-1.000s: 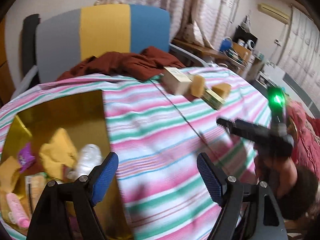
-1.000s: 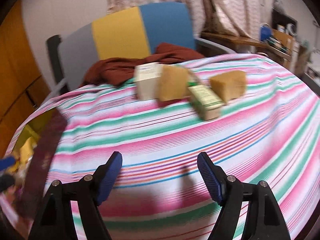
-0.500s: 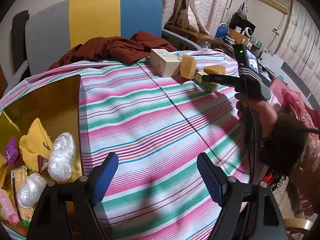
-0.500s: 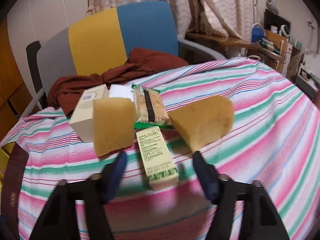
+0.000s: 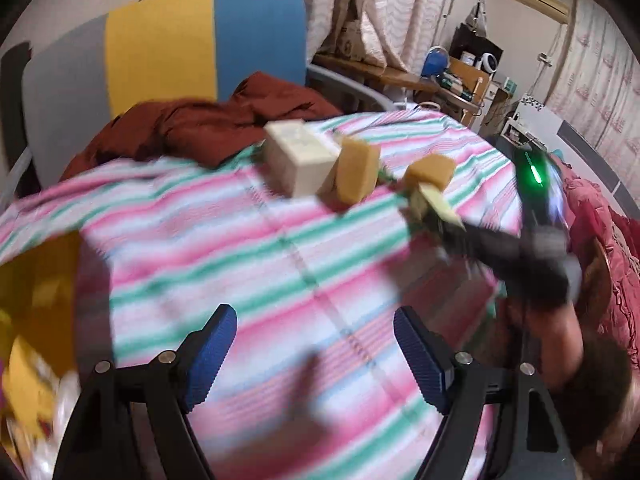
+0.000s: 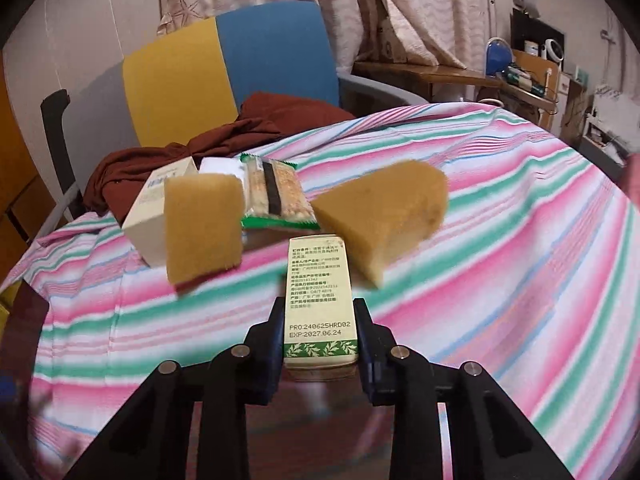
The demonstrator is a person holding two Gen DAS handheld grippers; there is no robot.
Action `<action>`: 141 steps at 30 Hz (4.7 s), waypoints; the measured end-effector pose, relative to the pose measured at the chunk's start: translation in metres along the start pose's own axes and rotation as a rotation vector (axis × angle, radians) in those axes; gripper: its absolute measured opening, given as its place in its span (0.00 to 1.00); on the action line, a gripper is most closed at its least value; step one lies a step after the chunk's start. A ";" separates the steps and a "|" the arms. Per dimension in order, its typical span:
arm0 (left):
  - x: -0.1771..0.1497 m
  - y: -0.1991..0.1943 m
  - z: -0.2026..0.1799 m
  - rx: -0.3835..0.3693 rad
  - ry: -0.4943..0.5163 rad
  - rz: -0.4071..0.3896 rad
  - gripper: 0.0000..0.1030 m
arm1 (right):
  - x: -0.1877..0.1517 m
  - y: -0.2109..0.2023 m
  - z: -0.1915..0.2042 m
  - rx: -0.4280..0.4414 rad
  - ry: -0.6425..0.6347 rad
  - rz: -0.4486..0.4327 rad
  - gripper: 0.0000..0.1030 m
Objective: Organize objects
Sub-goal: 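Grasp the green-labelled box with the right gripper, then grasp a yellow sponge with the left gripper while the right holds the green box, then carry the yellow sponge and green box to the gold tray with both grippers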
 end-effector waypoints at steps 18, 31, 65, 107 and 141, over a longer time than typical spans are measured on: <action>0.127 0.129 -0.038 0.059 0.175 0.029 0.80 | -0.015 -0.008 -0.033 -0.015 0.153 -0.029 0.30; 0.120 0.133 -0.049 0.032 0.219 -0.031 0.38 | -0.017 -0.008 -0.033 -0.009 0.162 -0.035 0.30; -0.009 0.046 -0.009 0.060 0.082 -0.120 0.32 | -0.014 -0.034 -0.021 -0.070 0.083 -0.127 0.29; -0.070 -0.109 0.066 0.058 -0.108 -0.301 0.32 | -0.076 -0.102 0.154 0.165 -0.167 -0.061 0.29; -0.109 -0.163 0.249 0.276 -0.409 -0.296 0.32 | -0.072 -0.114 0.334 0.396 -0.299 -0.019 0.55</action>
Point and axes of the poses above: each gripper's, at about its wrist camera, not at the fingertips, and y roughly the way its jaws point, z to its left, x to its top, the point moved 8 cm from there along y, roughly the way its jaws point, and after that the axes turned 2 degrees about y, right-handed, at the moved point
